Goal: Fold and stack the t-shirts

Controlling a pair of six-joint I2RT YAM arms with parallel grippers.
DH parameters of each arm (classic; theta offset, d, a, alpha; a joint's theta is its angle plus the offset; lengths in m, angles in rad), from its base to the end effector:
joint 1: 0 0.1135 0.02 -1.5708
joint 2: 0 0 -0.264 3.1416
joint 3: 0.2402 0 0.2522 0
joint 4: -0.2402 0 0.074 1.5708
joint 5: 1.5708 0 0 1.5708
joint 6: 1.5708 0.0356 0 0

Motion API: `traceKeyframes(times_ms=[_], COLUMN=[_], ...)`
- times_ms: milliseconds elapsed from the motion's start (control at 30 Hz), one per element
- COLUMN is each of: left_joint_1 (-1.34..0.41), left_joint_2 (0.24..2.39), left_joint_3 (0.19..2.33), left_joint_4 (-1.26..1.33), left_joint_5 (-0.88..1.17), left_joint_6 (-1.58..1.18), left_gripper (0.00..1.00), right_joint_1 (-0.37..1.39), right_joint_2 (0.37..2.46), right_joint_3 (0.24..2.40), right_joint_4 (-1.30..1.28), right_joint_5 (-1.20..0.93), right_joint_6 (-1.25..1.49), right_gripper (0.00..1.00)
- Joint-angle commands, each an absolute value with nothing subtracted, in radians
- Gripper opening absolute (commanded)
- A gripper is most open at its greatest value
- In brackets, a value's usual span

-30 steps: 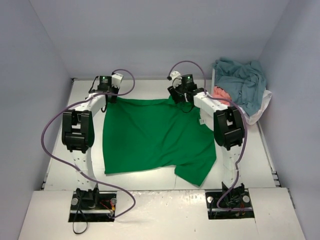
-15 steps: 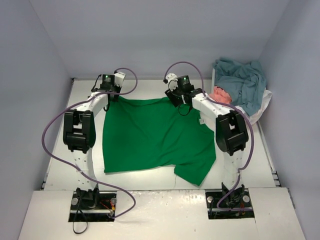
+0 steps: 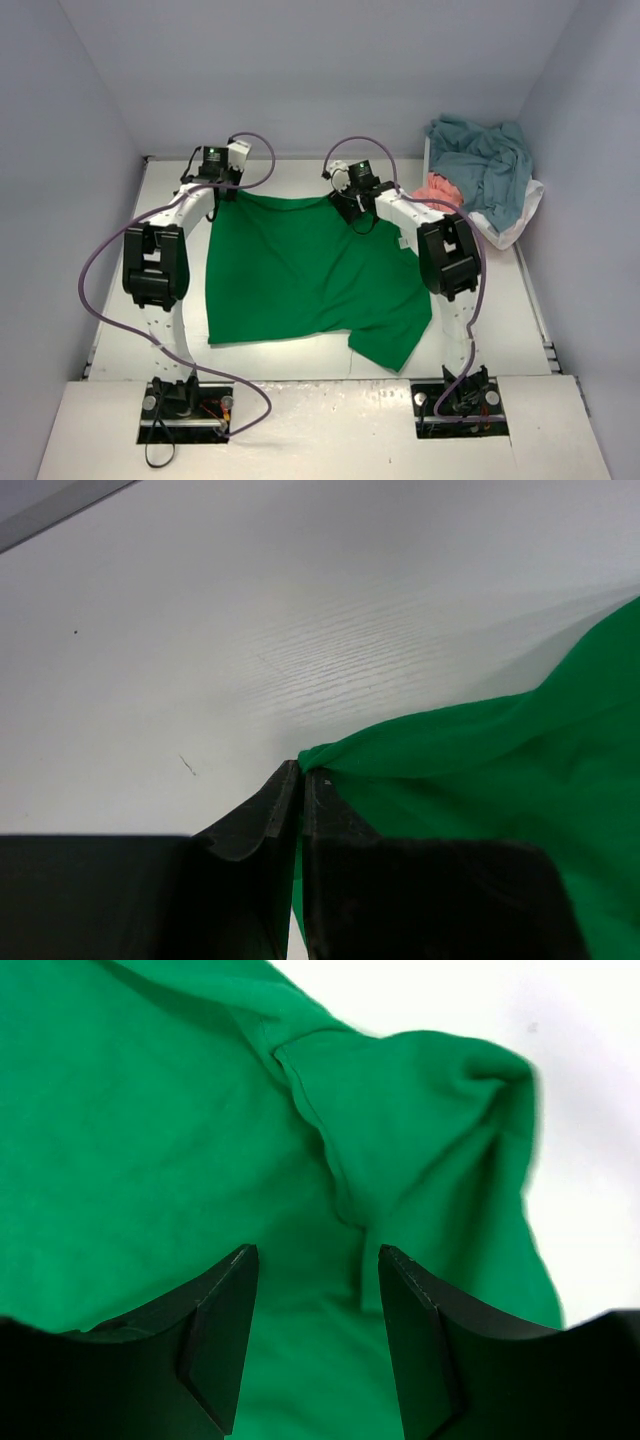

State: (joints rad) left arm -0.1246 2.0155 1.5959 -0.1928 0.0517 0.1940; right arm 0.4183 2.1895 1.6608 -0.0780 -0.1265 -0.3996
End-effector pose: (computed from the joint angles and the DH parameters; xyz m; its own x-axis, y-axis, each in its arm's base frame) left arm 0.4675 -0.0604 0.2438 -0.5277 0.2601 -0.8087 0.2729 0.9534 0.1286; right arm 0.4594 0.2091 0.1945 -0.2863 -0.5496 -0.7848 -0.6611 0.7062 -0.2534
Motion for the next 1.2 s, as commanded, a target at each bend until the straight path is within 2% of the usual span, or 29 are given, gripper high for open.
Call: traceKeyframes(times_ms=[0,367,467,633,667,733,867,933,1167], left_joint_1=[-0.132,-0.132,-0.132,-0.132,-0.132,-0.132,-0.132,-0.133,-0.133], left_joint_2=[1.928,1.894,1.898,1.907,1.907,1.907,1.901,1.901,1.899], left_joint_3=[1.602,1.592,1.591,1.591,1.591,1.589,1.578,1.574,1.556], left_joint_4=[-0.164,-0.179,-0.179,-0.179,-0.179,-0.179,-0.176,-0.176,-0.173], left_joint_5=[0.055,0.072,0.072,0.074,0.075,0.078,0.077,0.074,0.078], left_joint_6=[0.184,0.187,0.19,0.189,0.187,0.184,0.184,0.189,0.183], left_gripper=[0.0,0.0,0.0,0.0,0.0,0.0,0.0,0.0,0.0], right_joint_1=[0.411,0.403,0.402,0.387,0.382,0.377,0.37,0.37,0.37], right_joint_2=[2.215,2.322,2.313,2.29,2.292,2.306,2.329,2.329,2.345], right_joint_3=[1.744,1.89,1.881,1.853,1.853,1.858,1.867,1.867,1.902], right_joint_4=[-0.064,-0.054,-0.052,-0.031,-0.029,-0.025,-0.021,-0.018,0.099], right_joint_5=[-0.135,-0.114,-0.107,-0.104,-0.106,-0.103,-0.107,-0.104,-0.003], right_joint_6=[-0.414,-0.393,-0.394,-0.4,-0.408,-0.411,-0.417,-0.42,-0.456], right_gripper=[0.48,0.45,0.48,0.45,0.39,0.34,0.09,0.02,0.0])
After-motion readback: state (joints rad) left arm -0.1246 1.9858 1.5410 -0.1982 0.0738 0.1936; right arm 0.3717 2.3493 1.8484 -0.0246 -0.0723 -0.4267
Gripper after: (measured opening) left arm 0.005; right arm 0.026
